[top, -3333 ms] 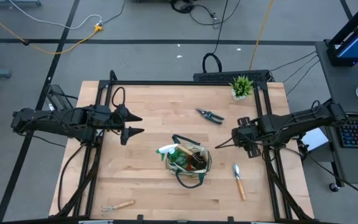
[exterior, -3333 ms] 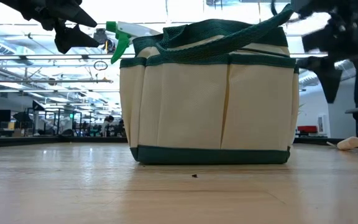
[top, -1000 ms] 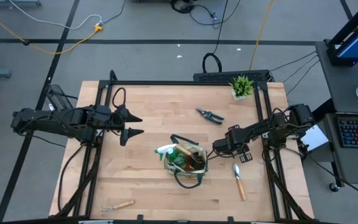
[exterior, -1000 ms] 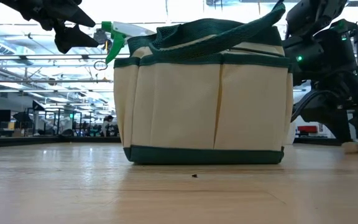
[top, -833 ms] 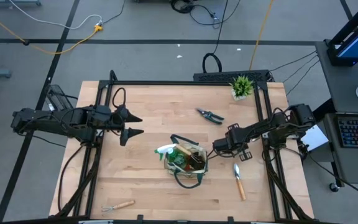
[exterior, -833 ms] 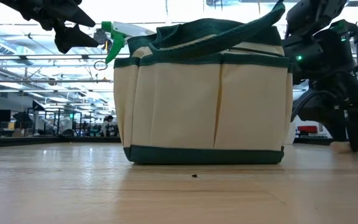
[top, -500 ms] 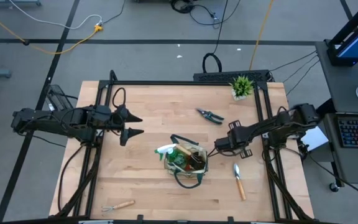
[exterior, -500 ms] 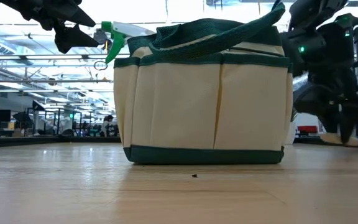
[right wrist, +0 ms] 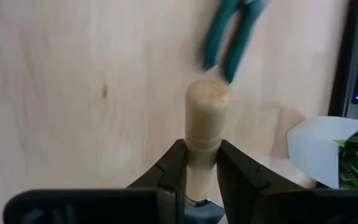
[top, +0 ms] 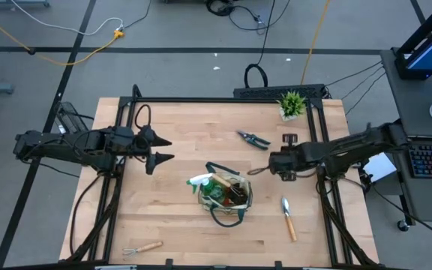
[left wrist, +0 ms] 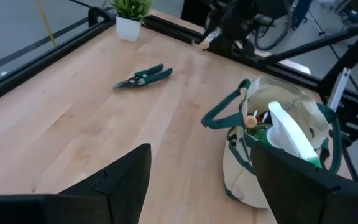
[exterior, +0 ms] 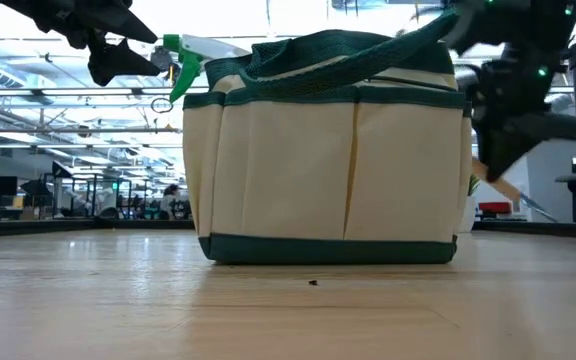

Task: Pick & Place Garden tools in Gardening bag
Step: Put the top brown trowel into the gardening bag

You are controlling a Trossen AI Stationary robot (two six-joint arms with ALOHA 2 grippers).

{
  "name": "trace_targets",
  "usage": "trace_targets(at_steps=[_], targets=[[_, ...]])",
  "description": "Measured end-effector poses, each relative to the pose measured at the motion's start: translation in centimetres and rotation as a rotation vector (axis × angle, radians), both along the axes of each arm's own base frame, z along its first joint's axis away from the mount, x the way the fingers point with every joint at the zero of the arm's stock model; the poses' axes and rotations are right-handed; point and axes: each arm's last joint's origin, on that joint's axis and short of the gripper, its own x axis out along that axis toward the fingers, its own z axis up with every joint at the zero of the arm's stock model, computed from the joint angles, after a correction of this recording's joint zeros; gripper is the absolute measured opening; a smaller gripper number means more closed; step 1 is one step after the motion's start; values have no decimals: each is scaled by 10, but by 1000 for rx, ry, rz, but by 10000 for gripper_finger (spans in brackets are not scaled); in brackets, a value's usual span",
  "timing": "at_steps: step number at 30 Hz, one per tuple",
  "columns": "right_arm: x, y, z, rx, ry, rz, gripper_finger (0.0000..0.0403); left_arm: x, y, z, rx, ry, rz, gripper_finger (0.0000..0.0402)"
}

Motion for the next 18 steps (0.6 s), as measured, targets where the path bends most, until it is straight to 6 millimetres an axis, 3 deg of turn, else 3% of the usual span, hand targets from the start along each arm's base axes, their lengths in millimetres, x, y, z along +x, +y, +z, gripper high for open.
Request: trace_targets(at_steps=[10,18], targets=[[2,-9,48,184,-614,-172,58,4,0,14,-5,-151,19,280],[2,-7,98,468,-1074,3,58,6,0,22,-6,-241,18,280]])
